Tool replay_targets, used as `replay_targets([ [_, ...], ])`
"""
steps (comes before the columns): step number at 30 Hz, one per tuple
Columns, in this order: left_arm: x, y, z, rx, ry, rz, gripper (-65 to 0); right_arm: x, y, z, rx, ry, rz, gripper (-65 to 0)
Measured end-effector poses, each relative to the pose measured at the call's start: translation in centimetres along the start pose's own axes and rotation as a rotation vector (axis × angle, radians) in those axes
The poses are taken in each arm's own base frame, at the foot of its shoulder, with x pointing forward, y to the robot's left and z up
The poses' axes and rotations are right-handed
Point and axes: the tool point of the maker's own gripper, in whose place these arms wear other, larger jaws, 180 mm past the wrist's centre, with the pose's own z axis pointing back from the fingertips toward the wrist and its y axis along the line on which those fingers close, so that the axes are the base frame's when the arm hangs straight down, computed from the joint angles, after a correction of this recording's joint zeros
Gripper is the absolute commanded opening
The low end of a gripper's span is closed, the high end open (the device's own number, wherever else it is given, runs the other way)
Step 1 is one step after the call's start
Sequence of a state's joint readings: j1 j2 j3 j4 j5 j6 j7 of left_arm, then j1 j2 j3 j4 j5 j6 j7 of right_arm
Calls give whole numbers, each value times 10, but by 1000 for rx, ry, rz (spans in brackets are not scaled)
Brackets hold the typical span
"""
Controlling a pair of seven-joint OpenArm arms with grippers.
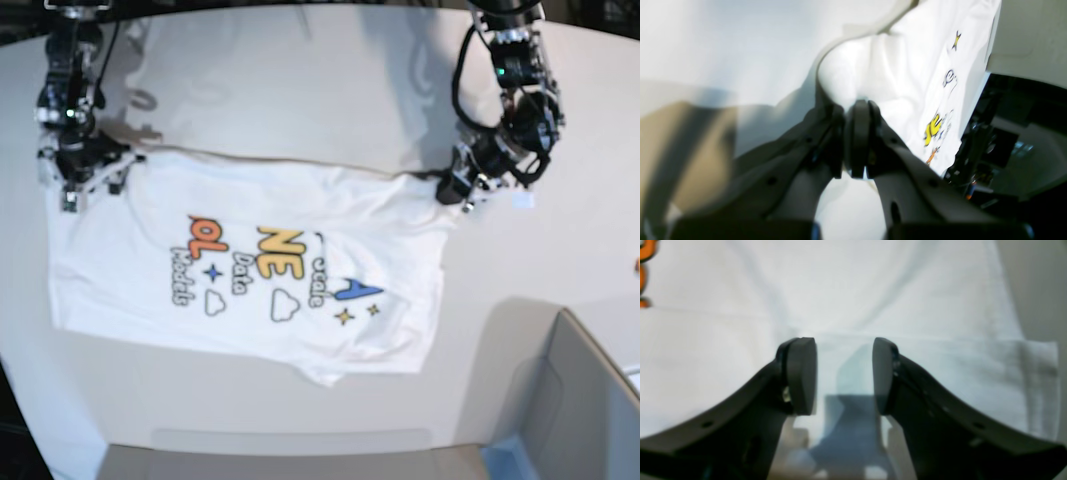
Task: Layout the t-shirt on the table in an organized manner, then fold the t-shirt properly
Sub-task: 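Release the collar with the left gripper and regrasp the shoulder, then drag the collar edge with both grippers to straighten the shirt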
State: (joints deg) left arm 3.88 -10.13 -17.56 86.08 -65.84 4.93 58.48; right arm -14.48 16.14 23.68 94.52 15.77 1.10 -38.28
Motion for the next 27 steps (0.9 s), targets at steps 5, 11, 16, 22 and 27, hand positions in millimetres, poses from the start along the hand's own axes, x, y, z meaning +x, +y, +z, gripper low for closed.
replay_targets([
  [5, 20, -4, 20, 16, -68, -62, -636, 21, -41, 31, -125, -103, -125, -370],
  [11, 9, 16, 33, 77, -60, -52, -636, -16, -28, 36, 15, 9, -218, -370],
  [16, 1, 25, 52, 109, -59, -95, -636, -8, -31, 41, 17, -12, -205, -370],
  [22, -6, 54, 76, 176, -57, -74, -636, -6, 6, 32, 115, 5, -150, -370],
  [27, 8, 74, 97, 230, -112, -60, -636, -19, 2, 5, 75, 60, -115, -370],
])
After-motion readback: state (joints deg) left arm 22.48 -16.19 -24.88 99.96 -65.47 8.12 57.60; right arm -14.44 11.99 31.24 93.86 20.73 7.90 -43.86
